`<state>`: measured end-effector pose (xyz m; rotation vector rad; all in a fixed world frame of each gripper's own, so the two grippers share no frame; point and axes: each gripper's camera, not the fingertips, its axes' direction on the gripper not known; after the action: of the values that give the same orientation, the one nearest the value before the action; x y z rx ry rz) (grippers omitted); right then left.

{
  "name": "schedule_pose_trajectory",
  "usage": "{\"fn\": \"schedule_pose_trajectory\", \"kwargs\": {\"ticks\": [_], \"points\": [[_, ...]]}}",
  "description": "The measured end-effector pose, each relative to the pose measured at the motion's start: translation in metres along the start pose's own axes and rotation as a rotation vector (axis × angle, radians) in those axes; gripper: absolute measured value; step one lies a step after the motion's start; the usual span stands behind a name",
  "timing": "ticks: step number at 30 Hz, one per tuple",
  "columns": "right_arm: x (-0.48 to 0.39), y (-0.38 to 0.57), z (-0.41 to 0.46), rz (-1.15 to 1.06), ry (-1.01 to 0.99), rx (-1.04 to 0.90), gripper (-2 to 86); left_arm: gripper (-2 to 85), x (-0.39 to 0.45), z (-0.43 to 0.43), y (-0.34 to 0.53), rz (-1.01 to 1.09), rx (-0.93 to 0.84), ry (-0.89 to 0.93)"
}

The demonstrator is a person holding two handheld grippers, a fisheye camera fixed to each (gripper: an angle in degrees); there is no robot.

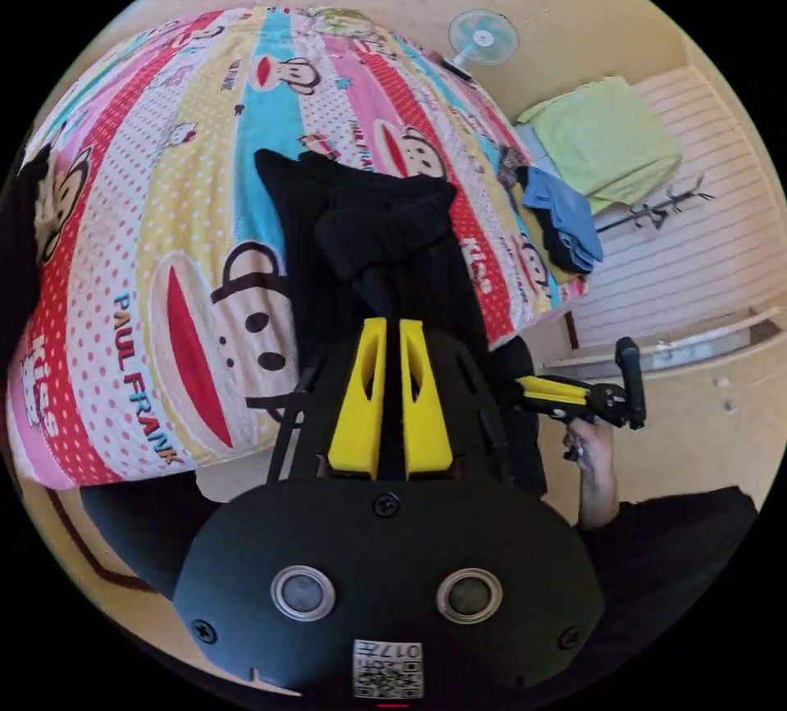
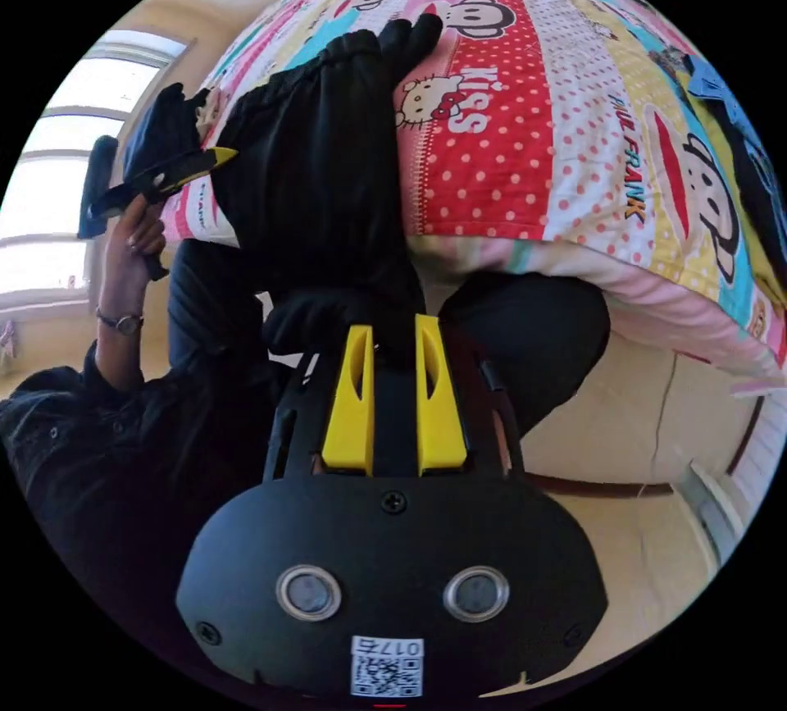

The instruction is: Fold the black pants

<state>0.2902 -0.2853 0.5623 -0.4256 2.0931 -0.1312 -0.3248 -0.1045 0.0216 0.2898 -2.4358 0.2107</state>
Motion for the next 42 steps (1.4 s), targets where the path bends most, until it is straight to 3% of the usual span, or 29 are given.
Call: {"fn": "schedule_pose_trajectory", "kwargs": {"ticks": [4, 6, 9, 12, 17, 21, 23, 25, 28, 31, 33, 38, 42], "points": [[-0.089, 0.031, -0.012, 0.053, 0.277, 0.291, 14.0, 3.1, 0.037, -0.034, -0.004, 0.160, 0.008, 0.106], [-0.124, 0.049, -0.030, 0.009, 0.219, 0.482, 15.5, 2.9, 0.052, -0.039, -0.005, 0.205, 0.000, 0.149], [-0.169, 0.067, -0.047, -0.191, -0.039, 0.700, 16.1, 2.1, 0.088, -0.032, -0.006, 0.318, -0.033, 0.223], [-0.185, 0.042, -0.034, -0.169, -0.053, 0.670, 15.2, 1.6, 0.124, -0.022, -0.001, 0.424, -0.068, 0.274], [-0.151, 0.022, -0.018, 0.029, -0.143, 0.642, 6.8, 3.0, 0.130, -0.029, 0.018, 0.495, 0.007, 0.129], [-0.118, 0.047, -0.015, 0.112, -0.130, 0.689, 5.4, 9.8, 0.074, -0.025, 0.016, 0.285, 0.069, -0.039], [-0.110, 0.060, -0.014, 0.128, -0.156, 0.705, 4.9, 17.0, 0.030, 0.008, 0.004, 0.127, 0.000, -0.119], [-0.109, 0.074, -0.012, 0.151, -0.161, 0.716, 4.3, 18.8, 0.000, 0.049, -0.003, 0.026, -0.145, -0.098], [-0.119, 0.086, -0.007, 0.175, -0.164, 0.717, 3.8, 14.6, 0.004, 0.057, 0.008, -0.019, -0.093, -0.132], [-0.134, 0.100, -0.009, 0.150, -0.135, 0.725, 3.4, 4.4, 0.041, 0.045, 0.029, 0.083, -0.037, -0.231], [-0.144, 0.111, -0.016, 0.127, -0.095, 0.747, 3.2, 3.8, 0.060, 0.037, 0.043, 0.170, -0.044, -0.264], [-0.164, 0.143, -0.055, 0.071, -0.013, 0.857, 2.7, 2.4, 0.058, -0.038, 0.081, 0.182, 0.038, -0.068], [-0.194, 0.188, -0.109, -0.073, 0.001, 1.076, 2.4, 2.8, 0.045, -0.103, 0.109, 0.168, 0.178, -0.005]]}}
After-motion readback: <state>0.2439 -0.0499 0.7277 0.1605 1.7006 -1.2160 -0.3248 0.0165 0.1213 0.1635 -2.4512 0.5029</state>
